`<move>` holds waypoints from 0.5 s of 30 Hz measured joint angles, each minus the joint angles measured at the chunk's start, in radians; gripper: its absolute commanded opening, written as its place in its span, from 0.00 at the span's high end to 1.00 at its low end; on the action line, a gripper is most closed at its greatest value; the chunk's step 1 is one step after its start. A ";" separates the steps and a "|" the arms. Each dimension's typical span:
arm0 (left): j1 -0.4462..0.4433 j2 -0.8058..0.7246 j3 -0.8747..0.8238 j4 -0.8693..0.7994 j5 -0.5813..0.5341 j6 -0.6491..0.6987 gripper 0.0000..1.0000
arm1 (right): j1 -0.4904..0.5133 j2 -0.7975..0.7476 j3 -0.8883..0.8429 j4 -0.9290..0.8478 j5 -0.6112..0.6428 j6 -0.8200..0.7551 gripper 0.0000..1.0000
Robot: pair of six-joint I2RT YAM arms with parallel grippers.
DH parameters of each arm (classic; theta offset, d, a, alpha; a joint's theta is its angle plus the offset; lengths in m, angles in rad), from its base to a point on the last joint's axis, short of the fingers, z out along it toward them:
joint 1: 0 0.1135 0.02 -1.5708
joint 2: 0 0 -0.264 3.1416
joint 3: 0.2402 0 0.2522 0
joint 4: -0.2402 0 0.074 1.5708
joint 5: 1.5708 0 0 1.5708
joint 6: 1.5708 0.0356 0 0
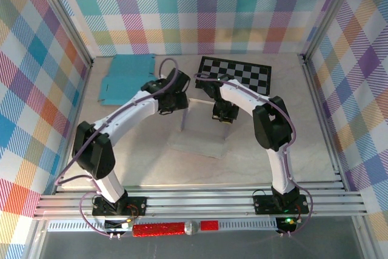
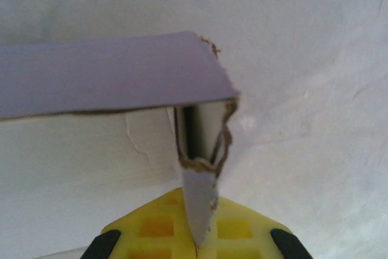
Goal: Fold the paper box
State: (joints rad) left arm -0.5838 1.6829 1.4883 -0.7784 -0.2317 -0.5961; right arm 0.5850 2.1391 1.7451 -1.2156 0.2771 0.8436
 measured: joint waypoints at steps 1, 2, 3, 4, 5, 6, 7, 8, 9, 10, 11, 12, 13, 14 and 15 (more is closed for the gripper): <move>0.015 -0.014 -0.001 -0.008 0.004 0.000 0.48 | -0.003 0.001 0.000 -0.010 -0.017 0.019 1.00; 0.034 -0.030 -0.006 -0.014 0.007 0.000 0.49 | -0.003 0.002 0.000 -0.021 -0.041 0.050 1.00; 0.053 -0.045 -0.014 -0.022 0.009 -0.001 0.49 | -0.004 0.002 -0.001 -0.029 -0.064 0.077 1.00; 0.070 -0.058 -0.023 -0.031 0.013 -0.003 0.49 | -0.007 0.002 -0.002 -0.037 -0.085 0.103 1.00; 0.088 -0.072 -0.035 -0.040 0.014 -0.003 0.50 | -0.010 0.002 -0.003 -0.047 -0.111 0.133 1.00; 0.100 -0.084 -0.048 -0.042 0.014 -0.003 0.51 | -0.011 0.002 -0.004 -0.051 -0.132 0.156 1.00; 0.116 -0.101 -0.069 -0.047 0.014 -0.004 0.51 | -0.014 0.002 -0.008 -0.058 -0.160 0.190 1.00; 0.132 -0.118 -0.091 -0.056 0.014 -0.004 0.52 | -0.016 0.002 -0.015 -0.062 -0.185 0.218 1.00; 0.145 -0.133 -0.109 -0.065 0.014 -0.006 0.53 | -0.018 0.002 -0.024 -0.064 -0.212 0.246 1.00; 0.159 -0.149 -0.130 -0.072 0.012 -0.007 0.54 | -0.018 0.002 -0.035 -0.064 -0.240 0.273 1.00; 0.173 -0.167 -0.152 -0.082 0.011 -0.010 0.55 | -0.019 0.002 -0.049 -0.064 -0.269 0.303 1.00; 0.187 -0.183 -0.175 -0.086 0.011 -0.011 0.55 | -0.021 0.002 -0.061 -0.065 -0.295 0.330 1.00; 0.205 -0.204 -0.200 -0.089 0.011 -0.011 0.56 | -0.021 0.002 -0.073 -0.065 -0.321 0.359 1.00; 0.222 -0.223 -0.224 -0.089 0.011 -0.011 0.57 | -0.021 0.002 -0.082 -0.065 -0.342 0.383 1.00; 0.236 -0.240 -0.245 -0.089 0.011 -0.013 0.58 | -0.021 0.002 -0.086 -0.066 -0.359 0.406 1.00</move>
State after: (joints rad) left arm -0.3477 1.4433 1.2430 -0.8677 -0.2203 -0.6094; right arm 0.5636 2.1414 1.6588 -1.2819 -0.0822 1.2499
